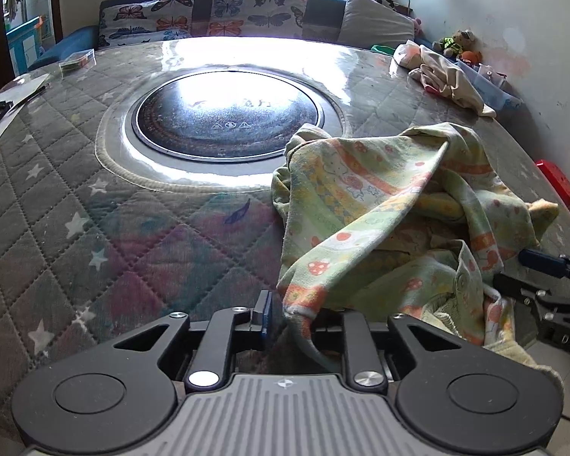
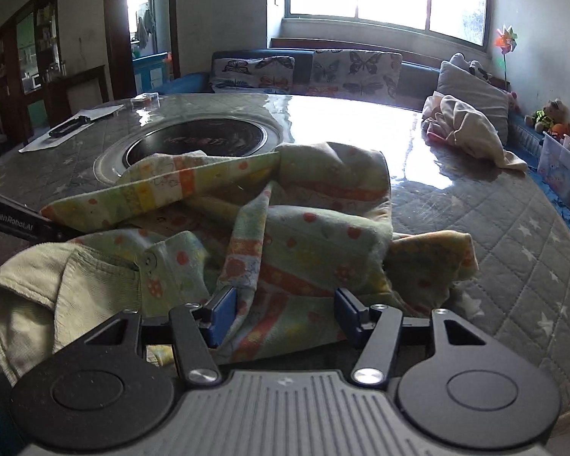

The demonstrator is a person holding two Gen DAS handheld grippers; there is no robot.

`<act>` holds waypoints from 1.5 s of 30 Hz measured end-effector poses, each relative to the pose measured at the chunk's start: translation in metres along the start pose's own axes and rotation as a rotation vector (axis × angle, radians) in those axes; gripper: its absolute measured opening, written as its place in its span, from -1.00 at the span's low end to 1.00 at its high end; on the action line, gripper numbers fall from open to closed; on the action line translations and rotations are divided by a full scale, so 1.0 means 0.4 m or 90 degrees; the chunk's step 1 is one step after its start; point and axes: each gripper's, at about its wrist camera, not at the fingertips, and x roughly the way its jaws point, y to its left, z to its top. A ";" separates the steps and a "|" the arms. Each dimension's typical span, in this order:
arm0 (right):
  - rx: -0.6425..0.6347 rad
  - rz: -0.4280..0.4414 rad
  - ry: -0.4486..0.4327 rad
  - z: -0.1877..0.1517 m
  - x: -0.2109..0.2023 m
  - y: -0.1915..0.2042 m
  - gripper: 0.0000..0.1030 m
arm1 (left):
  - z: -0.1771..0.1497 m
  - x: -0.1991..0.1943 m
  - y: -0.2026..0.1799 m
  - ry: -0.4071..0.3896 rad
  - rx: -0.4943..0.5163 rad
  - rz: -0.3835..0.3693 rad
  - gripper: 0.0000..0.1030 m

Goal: Fold clothes

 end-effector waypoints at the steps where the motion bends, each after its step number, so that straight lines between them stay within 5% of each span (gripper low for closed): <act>1: 0.002 0.003 -0.001 0.003 -0.005 -0.003 0.12 | -0.002 -0.003 0.000 -0.001 0.002 0.001 -0.42; 4: 0.004 0.012 -0.026 0.033 -0.023 -0.009 0.13 | -0.007 -0.011 0.000 -0.004 0.006 0.004 -0.15; 11: 0.015 0.026 -0.061 0.117 0.018 -0.021 0.13 | 0.024 -0.039 -0.029 -0.030 0.043 0.005 0.03; 20: 0.010 0.035 -0.015 0.178 0.174 -0.001 0.08 | 0.040 -0.049 -0.008 -0.032 0.051 0.028 0.49; 24: 0.004 0.012 0.014 0.187 0.230 -0.008 -0.09 | 0.046 -0.057 0.012 -0.037 0.037 0.024 0.74; 30: -0.009 0.001 0.013 0.180 0.234 -0.018 -0.81 | 0.086 -0.058 -0.020 -0.063 0.057 0.004 0.72; 36: -0.009 -0.025 -0.045 0.176 0.159 -0.041 -0.94 | 0.162 -0.008 -0.121 -0.088 0.119 -0.040 0.32; 45: 0.046 -0.119 -0.119 0.125 -0.007 -0.153 -0.96 | 0.226 0.135 -0.277 -0.051 0.211 -0.062 0.35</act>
